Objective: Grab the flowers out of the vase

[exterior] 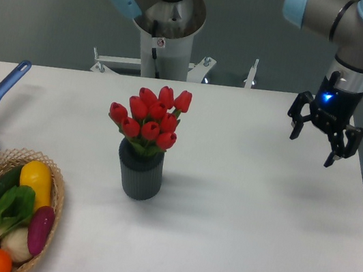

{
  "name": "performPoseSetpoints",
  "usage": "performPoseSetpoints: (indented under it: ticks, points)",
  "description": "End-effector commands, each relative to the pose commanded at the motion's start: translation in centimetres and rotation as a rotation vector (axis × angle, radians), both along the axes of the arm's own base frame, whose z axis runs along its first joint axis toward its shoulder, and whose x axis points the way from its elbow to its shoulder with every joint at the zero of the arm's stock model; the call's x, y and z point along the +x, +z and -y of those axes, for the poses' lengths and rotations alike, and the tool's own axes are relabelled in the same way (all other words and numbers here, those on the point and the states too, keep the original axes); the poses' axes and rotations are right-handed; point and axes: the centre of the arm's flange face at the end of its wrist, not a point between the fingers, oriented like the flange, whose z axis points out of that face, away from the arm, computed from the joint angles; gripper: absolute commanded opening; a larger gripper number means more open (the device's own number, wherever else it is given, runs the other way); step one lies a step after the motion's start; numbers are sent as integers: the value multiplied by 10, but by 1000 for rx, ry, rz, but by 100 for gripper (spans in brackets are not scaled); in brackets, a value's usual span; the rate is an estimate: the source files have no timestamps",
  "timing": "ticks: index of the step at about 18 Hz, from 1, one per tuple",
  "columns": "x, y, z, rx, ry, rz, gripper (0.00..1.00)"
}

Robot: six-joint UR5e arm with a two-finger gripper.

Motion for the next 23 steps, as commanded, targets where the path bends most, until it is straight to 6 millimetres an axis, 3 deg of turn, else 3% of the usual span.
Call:
performPoseSetpoints:
  ticks: [6,14,18,23]
  points:
    - [3,-6,1,-6,1,11,100]
    - [11,-29,-2,10,-6,58,100]
    - [22,-51,0,93,-15,100,100]
    - [21,-49,4,90,-14,82,100]
